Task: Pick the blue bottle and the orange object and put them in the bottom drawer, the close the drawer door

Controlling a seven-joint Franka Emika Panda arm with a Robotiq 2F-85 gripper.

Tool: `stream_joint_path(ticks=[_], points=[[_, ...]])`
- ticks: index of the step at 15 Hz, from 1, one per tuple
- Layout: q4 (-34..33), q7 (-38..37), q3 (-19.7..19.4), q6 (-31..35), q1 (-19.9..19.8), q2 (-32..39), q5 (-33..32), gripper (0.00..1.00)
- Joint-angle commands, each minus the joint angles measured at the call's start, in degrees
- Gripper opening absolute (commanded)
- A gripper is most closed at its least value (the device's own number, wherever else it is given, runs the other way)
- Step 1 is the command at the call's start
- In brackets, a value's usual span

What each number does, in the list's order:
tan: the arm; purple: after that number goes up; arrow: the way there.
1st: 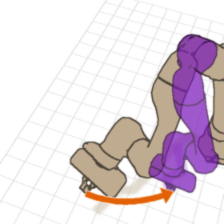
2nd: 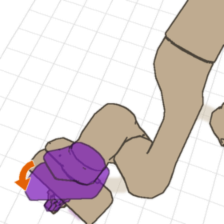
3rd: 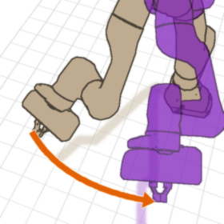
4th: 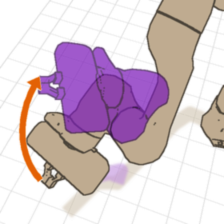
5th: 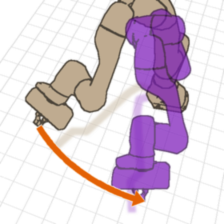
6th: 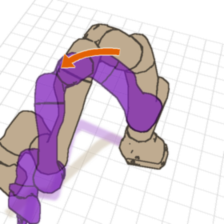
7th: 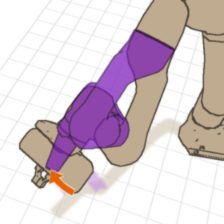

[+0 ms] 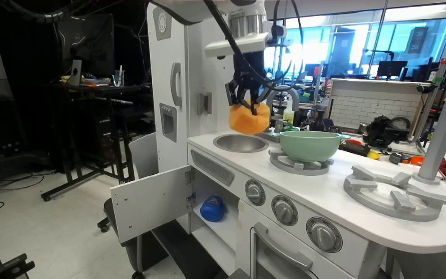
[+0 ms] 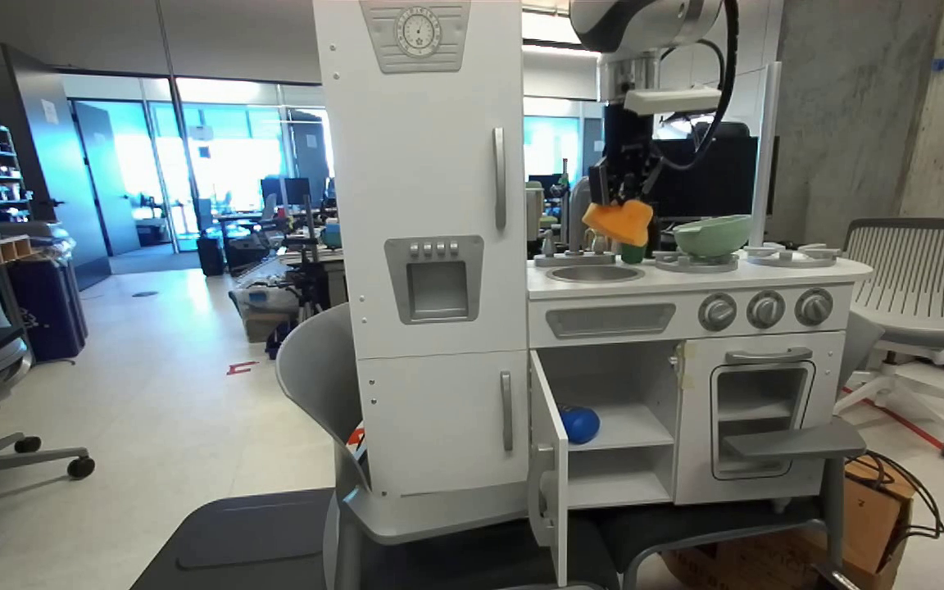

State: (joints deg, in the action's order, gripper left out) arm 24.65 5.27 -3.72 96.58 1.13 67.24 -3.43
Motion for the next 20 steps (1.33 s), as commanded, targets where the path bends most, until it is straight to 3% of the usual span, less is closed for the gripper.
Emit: stream_joint_path(ticks=[1,9,13,20], points=[[1.6,4.9,1.3,-6.7,0.0,-5.5,-0.3,0.02],[3.6,20.3,2.9,-24.5,3.5,-9.7,-1.8,0.02],[2.3,28.2,2.7,-33.2,5.5,-8.5,-4.8,0.02],[1.7,40.6,1.4,-39.8,8.1,-7.6,-11.6,0.02]])
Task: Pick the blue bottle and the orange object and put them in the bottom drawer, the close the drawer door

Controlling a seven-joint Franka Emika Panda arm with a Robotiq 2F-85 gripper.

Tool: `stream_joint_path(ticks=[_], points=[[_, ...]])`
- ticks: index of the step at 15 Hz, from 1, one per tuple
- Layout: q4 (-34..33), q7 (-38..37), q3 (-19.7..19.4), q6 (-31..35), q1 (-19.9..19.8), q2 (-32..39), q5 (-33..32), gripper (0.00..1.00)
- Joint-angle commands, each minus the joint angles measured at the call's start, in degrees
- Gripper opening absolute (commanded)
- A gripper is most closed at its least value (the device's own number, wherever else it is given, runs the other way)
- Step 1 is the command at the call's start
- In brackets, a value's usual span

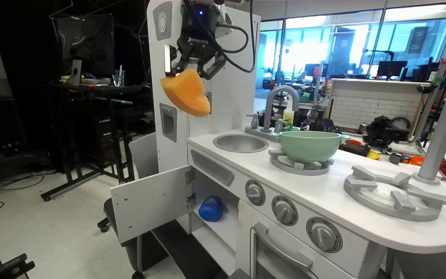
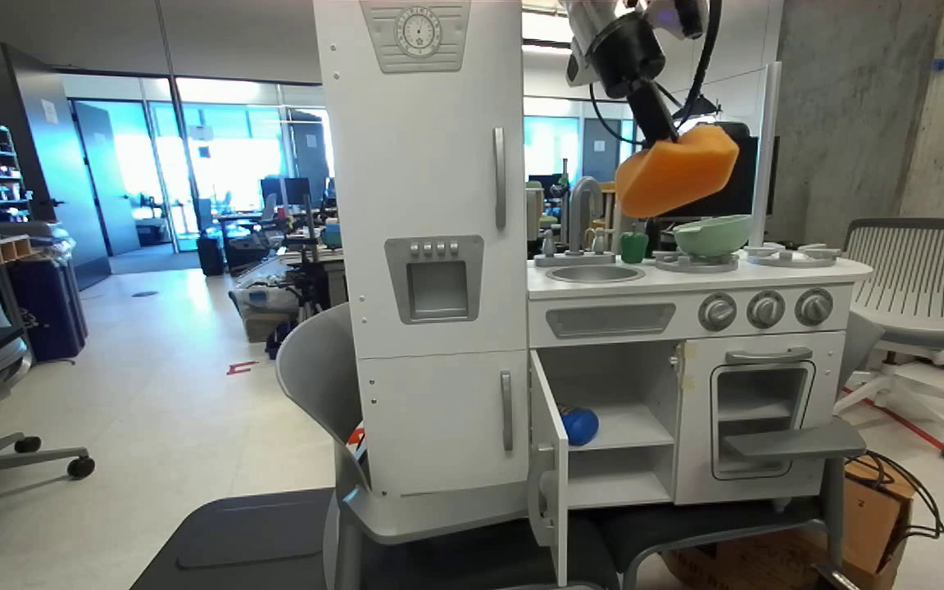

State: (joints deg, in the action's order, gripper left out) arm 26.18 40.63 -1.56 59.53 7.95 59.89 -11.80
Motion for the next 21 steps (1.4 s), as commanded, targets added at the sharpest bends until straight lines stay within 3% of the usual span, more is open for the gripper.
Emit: stream_joint_path(ticks=[1,8,11,21], points=[[-0.4,7.2,-1.2,-3.4,1.6,0.5,-4.5,0.02],[-1.2,22.0,-5.8,-8.2,6.0,3.2,-16.6,0.02],[-1.1,27.0,-7.8,-7.1,6.9,3.4,-20.4,0.02],[0.0,33.6,-13.6,-5.7,8.6,2.8,-34.0,0.02]])
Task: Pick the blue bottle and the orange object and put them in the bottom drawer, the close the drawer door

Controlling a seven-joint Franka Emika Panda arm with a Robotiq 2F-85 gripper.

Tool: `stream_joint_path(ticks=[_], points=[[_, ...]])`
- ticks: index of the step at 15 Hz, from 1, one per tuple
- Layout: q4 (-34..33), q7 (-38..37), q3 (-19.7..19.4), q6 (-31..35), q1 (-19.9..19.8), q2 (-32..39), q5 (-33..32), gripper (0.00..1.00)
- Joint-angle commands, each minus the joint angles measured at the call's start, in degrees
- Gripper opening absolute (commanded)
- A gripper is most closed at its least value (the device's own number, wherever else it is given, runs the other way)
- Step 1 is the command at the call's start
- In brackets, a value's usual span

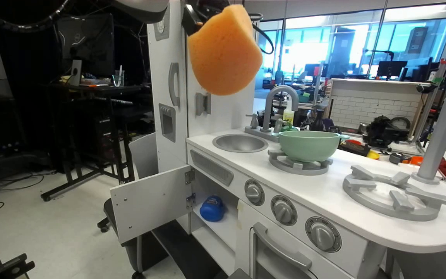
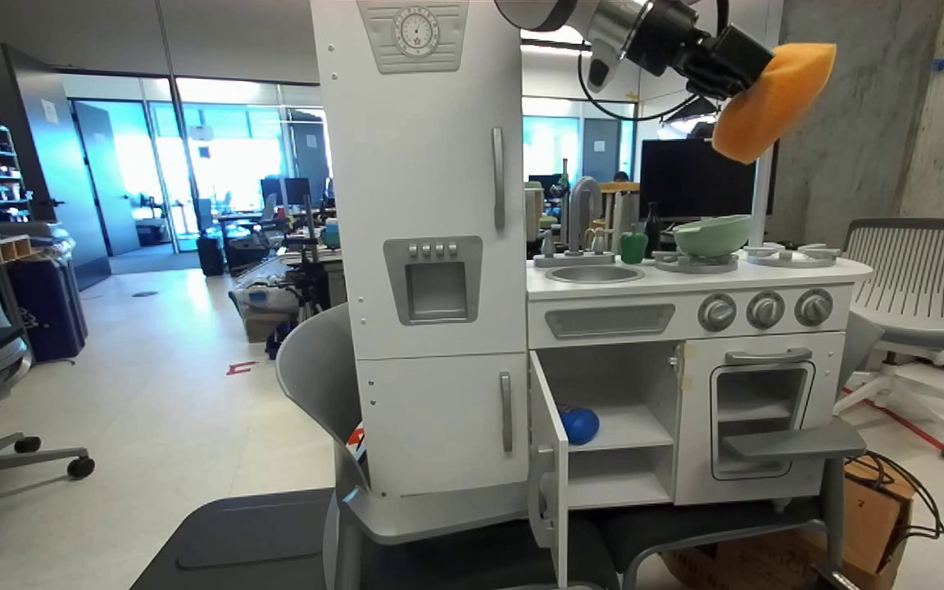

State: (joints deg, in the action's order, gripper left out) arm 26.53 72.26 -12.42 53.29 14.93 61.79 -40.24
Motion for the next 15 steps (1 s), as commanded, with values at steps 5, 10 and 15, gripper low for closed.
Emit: stream_joint_path(ticks=[5,10,15], points=[[0.3,3.4,-4.4,2.0,2.2,0.8,-15.4,0.02],[1.4,5.0,-4.7,4.1,2.2,0.5,-23.2,0.02],[4.2,14.3,-4.6,2.3,2.3,0.1,-28.3,0.02]])
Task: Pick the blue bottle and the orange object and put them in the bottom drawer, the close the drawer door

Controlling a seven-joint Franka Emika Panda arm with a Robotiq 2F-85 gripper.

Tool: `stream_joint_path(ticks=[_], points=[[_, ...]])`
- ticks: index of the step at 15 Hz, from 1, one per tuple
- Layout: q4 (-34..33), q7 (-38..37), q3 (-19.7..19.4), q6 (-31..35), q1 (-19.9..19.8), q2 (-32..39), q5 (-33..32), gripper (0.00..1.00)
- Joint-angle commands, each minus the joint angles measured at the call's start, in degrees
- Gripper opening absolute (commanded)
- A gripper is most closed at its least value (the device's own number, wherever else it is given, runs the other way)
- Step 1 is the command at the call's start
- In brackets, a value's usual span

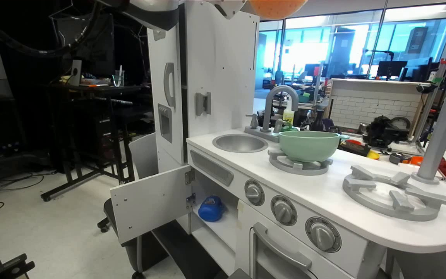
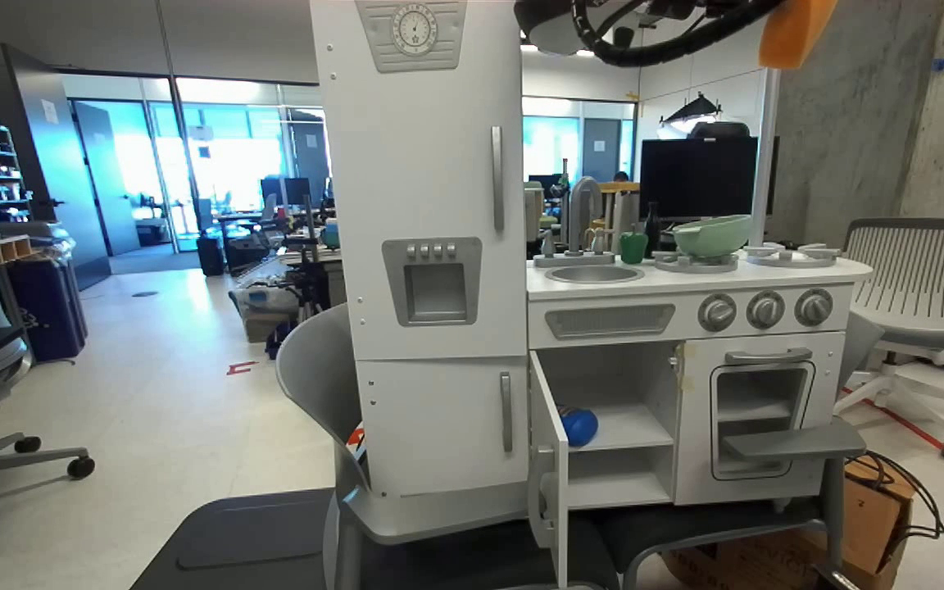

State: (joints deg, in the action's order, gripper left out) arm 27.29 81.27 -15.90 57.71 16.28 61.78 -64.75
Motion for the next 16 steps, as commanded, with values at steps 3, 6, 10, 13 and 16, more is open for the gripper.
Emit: stream_joint_path(ticks=[3,6,10,13,16], points=[[4.2,6.8,-1.6,-7.6,0.6,0.7,-5.3,0.02],[10.1,5.0,-2.1,-12.2,0.6,-0.5,-5.3,0.02],[25.7,2.1,-14.7,-10.5,4.4,-1.4,5.3,0.02],[36.1,2.2,-14.7,-10.5,5.4,-2.0,4.4,0.02],[45.7,-9.1,-10.0,-7.5,5.2,-5.4,8.5,0.02]])
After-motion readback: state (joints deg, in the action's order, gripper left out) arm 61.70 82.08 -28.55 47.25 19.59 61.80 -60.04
